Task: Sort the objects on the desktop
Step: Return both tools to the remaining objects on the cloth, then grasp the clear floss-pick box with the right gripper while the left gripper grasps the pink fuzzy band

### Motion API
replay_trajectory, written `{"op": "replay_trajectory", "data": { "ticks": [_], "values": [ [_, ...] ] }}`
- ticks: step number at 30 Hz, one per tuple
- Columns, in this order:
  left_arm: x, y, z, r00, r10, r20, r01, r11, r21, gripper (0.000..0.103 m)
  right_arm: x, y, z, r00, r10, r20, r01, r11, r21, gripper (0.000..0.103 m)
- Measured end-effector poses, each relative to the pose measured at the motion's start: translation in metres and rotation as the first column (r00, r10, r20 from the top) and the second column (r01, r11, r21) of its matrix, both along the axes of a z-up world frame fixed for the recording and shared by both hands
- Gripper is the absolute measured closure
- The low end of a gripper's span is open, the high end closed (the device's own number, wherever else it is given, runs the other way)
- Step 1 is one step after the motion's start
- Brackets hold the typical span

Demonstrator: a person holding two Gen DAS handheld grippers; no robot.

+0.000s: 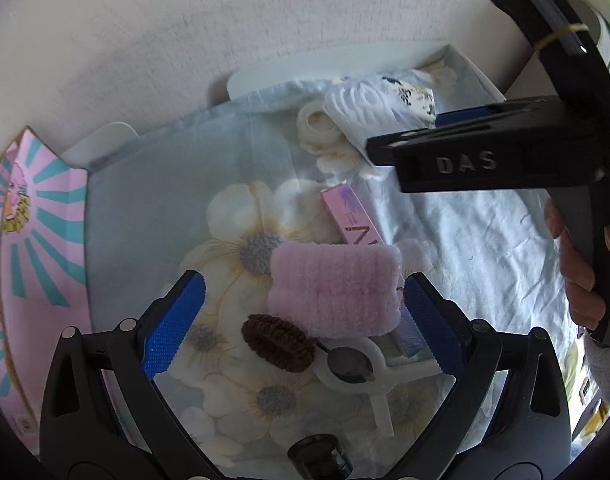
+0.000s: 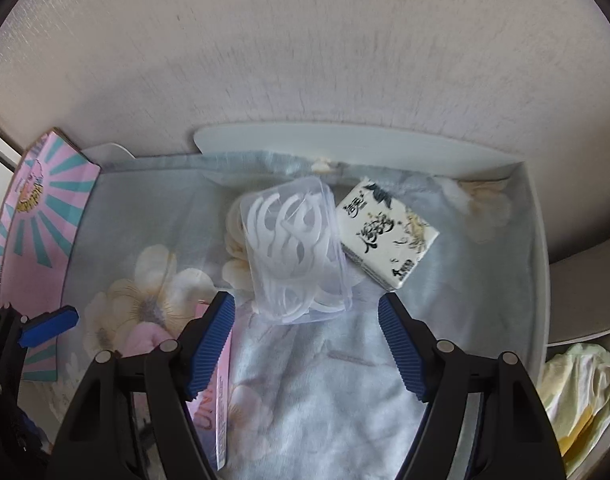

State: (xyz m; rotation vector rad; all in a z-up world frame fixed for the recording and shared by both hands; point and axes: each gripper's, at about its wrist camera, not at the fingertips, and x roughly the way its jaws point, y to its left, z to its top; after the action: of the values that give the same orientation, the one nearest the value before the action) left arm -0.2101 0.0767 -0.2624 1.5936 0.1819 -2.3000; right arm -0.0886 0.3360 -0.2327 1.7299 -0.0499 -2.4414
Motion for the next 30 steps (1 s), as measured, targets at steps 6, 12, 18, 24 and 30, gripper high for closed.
{"op": "replay_trajectory", "data": {
  "ticks": [6,12,18,24,30],
  "values": [
    [-0.004,0.000,-0.018,1.000,0.020,0.019,-0.020,1.000,0.005,0.003,-0.009,-0.004,-0.014,1.000,0.004,0.018,-0.004,1.000,-0.002,0.032],
    [-0.006,-0.010,-0.024,0.999,0.046,0.007,-0.046,0.998,0.053,0.003,-0.013,-0.004,-0.021,1.000,0.000,0.028,-0.001,1.000,0.017,0.032],
    [-0.008,-0.015,-0.024,0.998,0.056,-0.006,-0.055,0.995,0.087,0.008,-0.010,-0.008,-0.021,1.000,0.023,0.017,-0.024,0.999,0.046,0.033],
    [-0.007,-0.016,-0.025,0.998,0.065,0.007,-0.066,0.990,0.124,0.041,-0.003,-0.003,-0.018,1.000,0.016,-0.002,-0.016,0.998,0.058,0.050],
    [-0.005,-0.026,-0.003,0.995,0.098,-0.025,-0.093,0.982,0.162,0.063,0.011,0.013,-0.007,0.999,-0.023,-0.036,0.024,0.999,0.026,0.051]
  ]
}}
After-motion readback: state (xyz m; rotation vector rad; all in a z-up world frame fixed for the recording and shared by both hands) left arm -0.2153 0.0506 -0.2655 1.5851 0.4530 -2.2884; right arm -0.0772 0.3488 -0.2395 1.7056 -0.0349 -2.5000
